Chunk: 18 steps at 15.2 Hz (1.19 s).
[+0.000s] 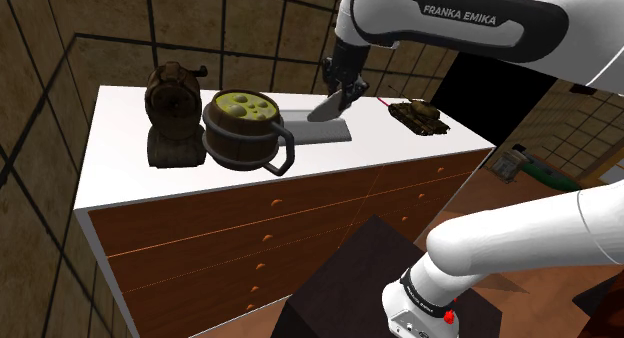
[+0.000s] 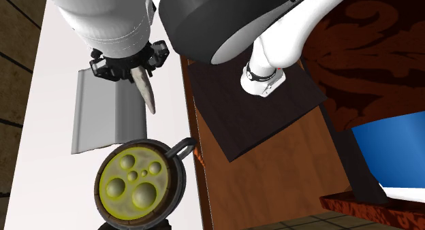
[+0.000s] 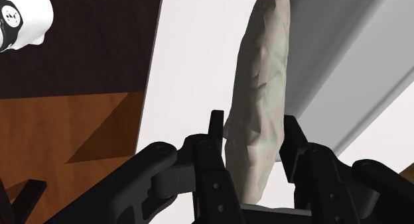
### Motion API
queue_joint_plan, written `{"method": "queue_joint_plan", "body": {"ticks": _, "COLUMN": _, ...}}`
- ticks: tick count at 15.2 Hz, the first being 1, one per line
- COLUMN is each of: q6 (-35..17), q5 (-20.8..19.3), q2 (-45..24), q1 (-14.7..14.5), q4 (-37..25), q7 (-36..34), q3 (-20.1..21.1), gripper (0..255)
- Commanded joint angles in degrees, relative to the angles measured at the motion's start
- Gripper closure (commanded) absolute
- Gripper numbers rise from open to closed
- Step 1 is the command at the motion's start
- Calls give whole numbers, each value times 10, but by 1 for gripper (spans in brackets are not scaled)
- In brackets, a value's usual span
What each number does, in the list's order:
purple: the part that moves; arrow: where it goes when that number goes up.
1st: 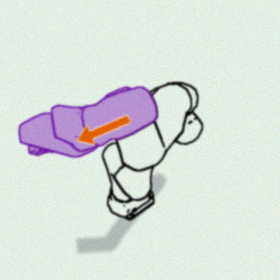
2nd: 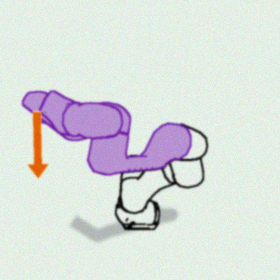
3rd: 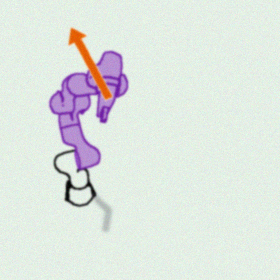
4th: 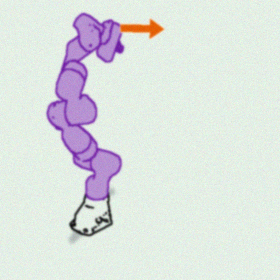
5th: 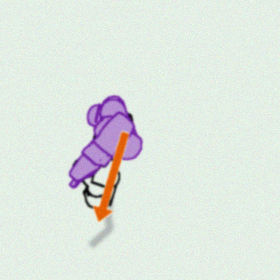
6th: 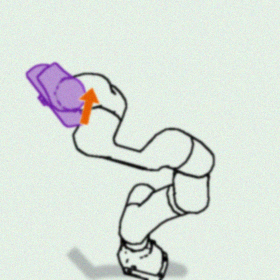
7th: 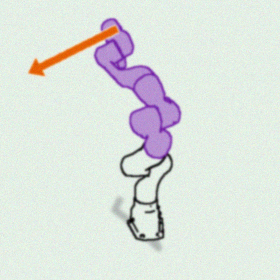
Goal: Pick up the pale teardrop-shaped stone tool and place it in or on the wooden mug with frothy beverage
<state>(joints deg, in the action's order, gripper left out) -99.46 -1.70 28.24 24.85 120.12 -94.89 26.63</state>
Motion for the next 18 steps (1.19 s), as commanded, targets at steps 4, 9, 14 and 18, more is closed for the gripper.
{"method": "queue_joint_plan", "body": {"ticks": 4, "q6": 36, "q5": -3, "q2": -5, "q1": 3, "q4": -42, "q7": 6, "q3": -3, "gripper": 255}}
{"method": "queue_joint_plan", "body": {"ticks": 9, "q6": 73, "q5": -7, "q2": -16, "q1": 7, "q4": -89, "q7": 10, "q3": -4, "gripper": 255}}
{"method": "queue_joint_plan", "body": {"ticks": 14, "q6": 111, "q5": -12, "q2": -30, "q1": 12, "q4": -140, "q7": 13, "q3": -3, "gripper": 255}}
{"method": "queue_joint_plan", "body": {"ticks": 18, "q6": 142, "q5": -17, "q2": -44, "q1": 15, "q4": -184, "q7": 15, "q3": -1, "gripper": 255}}
